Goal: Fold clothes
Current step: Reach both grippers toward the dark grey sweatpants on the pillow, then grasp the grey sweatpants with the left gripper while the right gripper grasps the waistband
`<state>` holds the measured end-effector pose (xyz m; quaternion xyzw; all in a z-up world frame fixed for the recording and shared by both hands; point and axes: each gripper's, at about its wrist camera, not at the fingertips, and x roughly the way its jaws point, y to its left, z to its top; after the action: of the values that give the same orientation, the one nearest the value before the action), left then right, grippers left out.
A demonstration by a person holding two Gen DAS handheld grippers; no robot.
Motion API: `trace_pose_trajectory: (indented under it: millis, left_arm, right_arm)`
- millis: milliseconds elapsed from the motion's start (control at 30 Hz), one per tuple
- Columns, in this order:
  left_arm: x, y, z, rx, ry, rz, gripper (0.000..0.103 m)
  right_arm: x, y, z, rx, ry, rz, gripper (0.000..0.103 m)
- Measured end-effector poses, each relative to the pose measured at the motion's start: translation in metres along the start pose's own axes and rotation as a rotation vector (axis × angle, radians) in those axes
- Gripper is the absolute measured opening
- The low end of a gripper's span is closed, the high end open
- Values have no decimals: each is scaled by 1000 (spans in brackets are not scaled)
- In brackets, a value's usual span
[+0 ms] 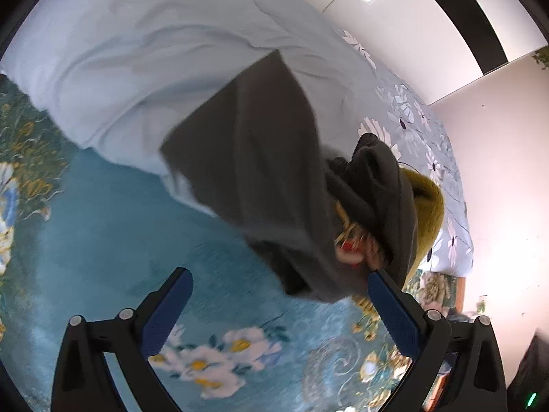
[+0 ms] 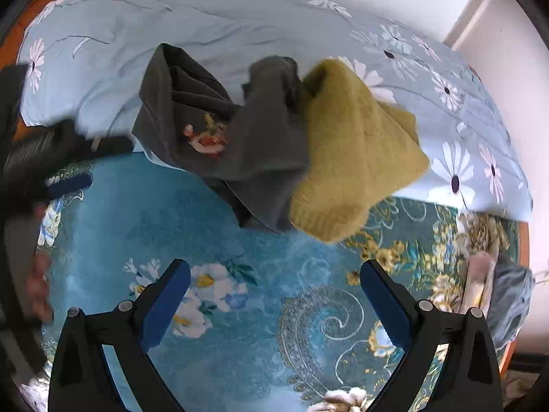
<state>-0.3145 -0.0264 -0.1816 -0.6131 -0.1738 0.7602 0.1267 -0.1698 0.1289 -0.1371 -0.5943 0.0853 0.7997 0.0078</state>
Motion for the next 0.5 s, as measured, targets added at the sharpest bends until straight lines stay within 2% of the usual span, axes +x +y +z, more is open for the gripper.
trace_pose_trajectory:
  millis: [167, 267, 333, 367, 400, 433, 467, 500]
  left_arm:
    - [31, -15, 15, -51, 62, 9, 103]
    - [50, -13, 19, -164, 152, -19, 101]
    - [56, -7, 19, -264, 190, -100, 82]
    - [56, -6, 18, -298, 195, -117, 54]
    - [55, -6, 18, -313, 199, -112, 18]
    - [52, -10, 17, -292, 203, -69, 4]
    - [45, -15, 16, -264, 195, -38, 5]
    - [34, -21, 14, -226, 166, -39, 4]
  right_arm:
    - [-2, -9, -30, 56, 13, 12, 99]
    - [-4, -20, -48, 88, 37, 10, 99]
    - [-8, -34, -62, 132, 51, 12, 99]
    - [-9, -40, -67, 150, 57, 13, 99]
    - [-11, -46, -74, 170, 65, 13, 99]
    - [-13, -53, -80, 191, 73, 13, 99]
    - [-16, -59, -85, 206, 75, 14, 99]
    - [-19, -64, -91, 221, 77, 14, 99]
